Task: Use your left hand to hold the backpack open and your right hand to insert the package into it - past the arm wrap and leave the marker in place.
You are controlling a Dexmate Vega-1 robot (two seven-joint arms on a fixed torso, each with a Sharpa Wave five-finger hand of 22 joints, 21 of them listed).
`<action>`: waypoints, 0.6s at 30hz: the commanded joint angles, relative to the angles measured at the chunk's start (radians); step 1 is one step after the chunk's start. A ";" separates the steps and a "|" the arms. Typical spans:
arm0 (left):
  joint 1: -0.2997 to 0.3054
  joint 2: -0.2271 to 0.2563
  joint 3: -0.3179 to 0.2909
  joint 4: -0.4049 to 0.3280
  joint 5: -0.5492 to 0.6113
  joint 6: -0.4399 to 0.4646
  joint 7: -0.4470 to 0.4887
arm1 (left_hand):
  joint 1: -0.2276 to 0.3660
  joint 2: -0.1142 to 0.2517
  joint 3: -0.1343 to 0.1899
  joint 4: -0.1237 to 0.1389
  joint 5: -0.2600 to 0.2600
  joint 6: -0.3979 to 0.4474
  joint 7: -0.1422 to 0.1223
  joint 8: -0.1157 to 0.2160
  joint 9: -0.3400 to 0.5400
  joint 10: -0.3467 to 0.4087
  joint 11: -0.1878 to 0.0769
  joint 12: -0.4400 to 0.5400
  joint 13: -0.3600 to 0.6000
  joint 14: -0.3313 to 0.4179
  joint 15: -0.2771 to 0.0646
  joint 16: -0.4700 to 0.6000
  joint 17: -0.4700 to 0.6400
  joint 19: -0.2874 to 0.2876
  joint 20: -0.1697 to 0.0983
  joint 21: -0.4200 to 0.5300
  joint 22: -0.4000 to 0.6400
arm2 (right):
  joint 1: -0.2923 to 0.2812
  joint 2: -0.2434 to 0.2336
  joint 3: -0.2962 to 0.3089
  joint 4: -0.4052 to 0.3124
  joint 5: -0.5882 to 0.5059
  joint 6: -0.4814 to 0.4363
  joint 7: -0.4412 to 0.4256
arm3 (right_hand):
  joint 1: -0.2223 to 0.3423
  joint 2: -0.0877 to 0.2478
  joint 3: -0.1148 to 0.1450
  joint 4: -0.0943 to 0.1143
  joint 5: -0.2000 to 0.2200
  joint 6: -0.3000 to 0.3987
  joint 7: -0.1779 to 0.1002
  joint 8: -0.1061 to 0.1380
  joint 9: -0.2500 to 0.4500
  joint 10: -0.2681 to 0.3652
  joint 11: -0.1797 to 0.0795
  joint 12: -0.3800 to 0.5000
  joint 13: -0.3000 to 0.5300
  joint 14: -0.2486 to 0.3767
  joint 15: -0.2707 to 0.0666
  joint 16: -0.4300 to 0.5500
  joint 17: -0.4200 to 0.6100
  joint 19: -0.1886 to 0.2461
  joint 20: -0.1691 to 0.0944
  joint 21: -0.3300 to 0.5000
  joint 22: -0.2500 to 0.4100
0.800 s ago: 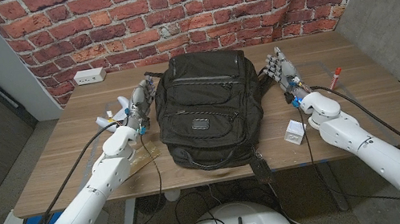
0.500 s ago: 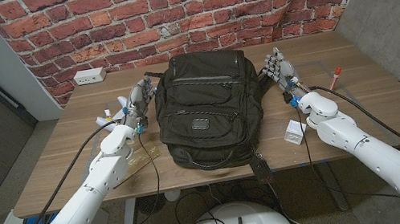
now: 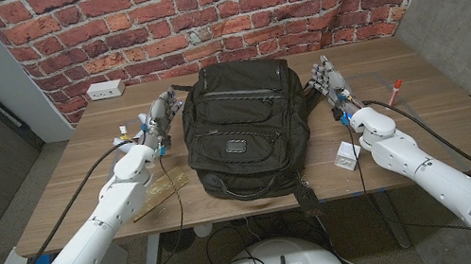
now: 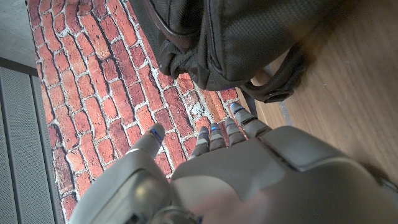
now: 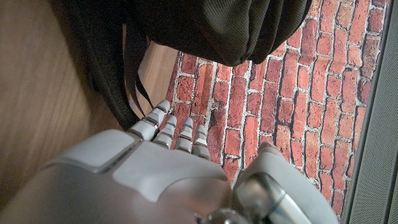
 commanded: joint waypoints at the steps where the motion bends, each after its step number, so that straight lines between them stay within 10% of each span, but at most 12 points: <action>1: 0.060 0.039 -0.016 -0.079 0.023 -0.004 0.038 | 0.021 0.015 0.006 -0.023 0.003 0.019 -0.007 0.008 0.003 0.017 -0.006 0.008 0.002 0.015 -0.007 0.007 0.000 0.012 -0.030 0.004 0.002 | -0.008 -0.001 0.004 0.000 -0.008 0.007 -0.019 | 0.010 0.026 0.009 -0.001 0.011 0.008 0.002 0.005 0.004 0.011 0.003 0.007 0.003 0.000 -0.004 0.005 0.001 0.011 -0.009 0.005 0.005; 18: 0.153 0.101 -0.055 -0.173 0.080 -0.056 0.076 | 0.071 -0.002 0.025 -0.137 -0.003 0.120 -0.040 0.020 0.003 0.087 -0.046 0.015 0.002 0.078 -0.051 0.008 -0.001 0.066 -0.056 0.009 0.002 | -0.027 0.010 0.008 -0.011 -0.018 0.028 -0.053 | 0.013 0.028 0.016 -0.005 0.012 0.009 -0.001 0.005 0.004 0.018 0.003 0.008 0.003 0.005 -0.008 0.007 -0.002 0.017 -0.014 0.006 0.005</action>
